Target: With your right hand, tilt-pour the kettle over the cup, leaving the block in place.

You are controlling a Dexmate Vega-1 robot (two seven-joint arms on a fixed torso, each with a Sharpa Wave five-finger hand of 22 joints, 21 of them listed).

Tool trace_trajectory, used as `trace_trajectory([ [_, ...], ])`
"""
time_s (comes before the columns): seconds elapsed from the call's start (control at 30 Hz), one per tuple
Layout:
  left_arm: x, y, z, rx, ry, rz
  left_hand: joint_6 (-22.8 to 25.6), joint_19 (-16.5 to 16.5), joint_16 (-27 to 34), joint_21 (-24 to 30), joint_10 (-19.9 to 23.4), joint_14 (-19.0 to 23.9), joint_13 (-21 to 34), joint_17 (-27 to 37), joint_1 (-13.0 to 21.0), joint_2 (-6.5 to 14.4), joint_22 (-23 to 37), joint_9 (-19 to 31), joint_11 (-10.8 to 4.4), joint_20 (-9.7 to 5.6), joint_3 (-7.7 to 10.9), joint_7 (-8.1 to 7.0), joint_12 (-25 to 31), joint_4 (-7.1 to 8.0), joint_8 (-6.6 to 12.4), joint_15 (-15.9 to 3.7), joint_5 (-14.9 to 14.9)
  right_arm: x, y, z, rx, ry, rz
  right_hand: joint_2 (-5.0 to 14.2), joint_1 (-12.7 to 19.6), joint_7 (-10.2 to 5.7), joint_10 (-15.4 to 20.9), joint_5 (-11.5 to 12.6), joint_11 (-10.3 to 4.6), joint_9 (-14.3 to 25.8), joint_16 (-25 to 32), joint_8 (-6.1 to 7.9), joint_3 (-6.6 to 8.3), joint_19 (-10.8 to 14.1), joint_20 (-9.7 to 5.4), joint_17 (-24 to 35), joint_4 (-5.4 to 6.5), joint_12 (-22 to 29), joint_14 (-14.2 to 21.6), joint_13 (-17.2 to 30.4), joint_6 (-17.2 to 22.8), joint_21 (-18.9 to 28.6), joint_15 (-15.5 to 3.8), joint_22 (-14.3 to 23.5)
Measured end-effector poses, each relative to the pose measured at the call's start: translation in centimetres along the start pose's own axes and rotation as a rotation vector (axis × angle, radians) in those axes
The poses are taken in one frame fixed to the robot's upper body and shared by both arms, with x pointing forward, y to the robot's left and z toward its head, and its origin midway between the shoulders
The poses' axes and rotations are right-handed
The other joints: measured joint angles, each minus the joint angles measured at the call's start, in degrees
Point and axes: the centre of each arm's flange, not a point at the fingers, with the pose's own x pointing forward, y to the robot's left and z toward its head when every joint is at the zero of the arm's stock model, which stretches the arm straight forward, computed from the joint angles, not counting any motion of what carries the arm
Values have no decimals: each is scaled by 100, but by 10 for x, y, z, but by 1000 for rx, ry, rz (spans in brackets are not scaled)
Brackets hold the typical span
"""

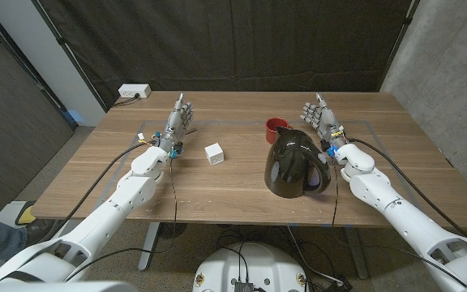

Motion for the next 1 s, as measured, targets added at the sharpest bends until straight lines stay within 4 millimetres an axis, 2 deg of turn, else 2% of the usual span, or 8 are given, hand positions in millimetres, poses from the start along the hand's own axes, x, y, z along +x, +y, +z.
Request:
trace_trajectory([
  [0.23, -2, 1, 2, 2, 3, -6, 0, 0, 0, 0, 26, 0, 0, 0, 85, -14, 0, 0, -26, 0, 0, 0, 0, 0, 0, 0, 22, 1, 2, -1, 2, 2, 12, 0, 0, -30, 53, 0, -8, 0, 0, 0, 0, 0, 0, 0, 0, 22, 0, 0, 30, 0, 0, 0],
  [0.43, -5, 1, 6, 10, 7, -23, 0, 1, 0, 0, 57, 23, 0, 0, 124, 24, 0, 0, -54, 0, 0, 0, 0, -1, 0, 23, 22, -6, 2, 2, -20, 4, 27, 0, 0, -30, 61, 0, 0, 0, 0, 0, 0, -1, 0, -1, 0, 22, 0, 0, 30, 0, 0, 0],
  [0.83, 0, -5, 10, 33, 18, -57, 44, 1, 0, 44, 136, 99, -1, 0, 117, 76, -1, -1, -5, 1, 0, -1, 44, -1, 44, 28, 66, -32, -9, 11, -33, -40, 4, -39, -39, -72, 133, 0, -9, -1, 21, 23, -49, 52, -9, -1, 49, 22, 91, 0, 112, 0, -30, -1],
  [1.0, 4, -9, 11, 37, 29, -70, 98, 46, 38, 44, 177, 146, -1, -1, 164, 122, -1, -1, -29, 0, 26, 7, 44, -27, 44, 41, 66, -47, -15, 19, -37, -82, -23, -39, -39, -72, 133, 0, -9, -1, 21, 23, -49, 51, -9, -1, 49, 22, 93, 0, 112, 0, -32, -1],
])
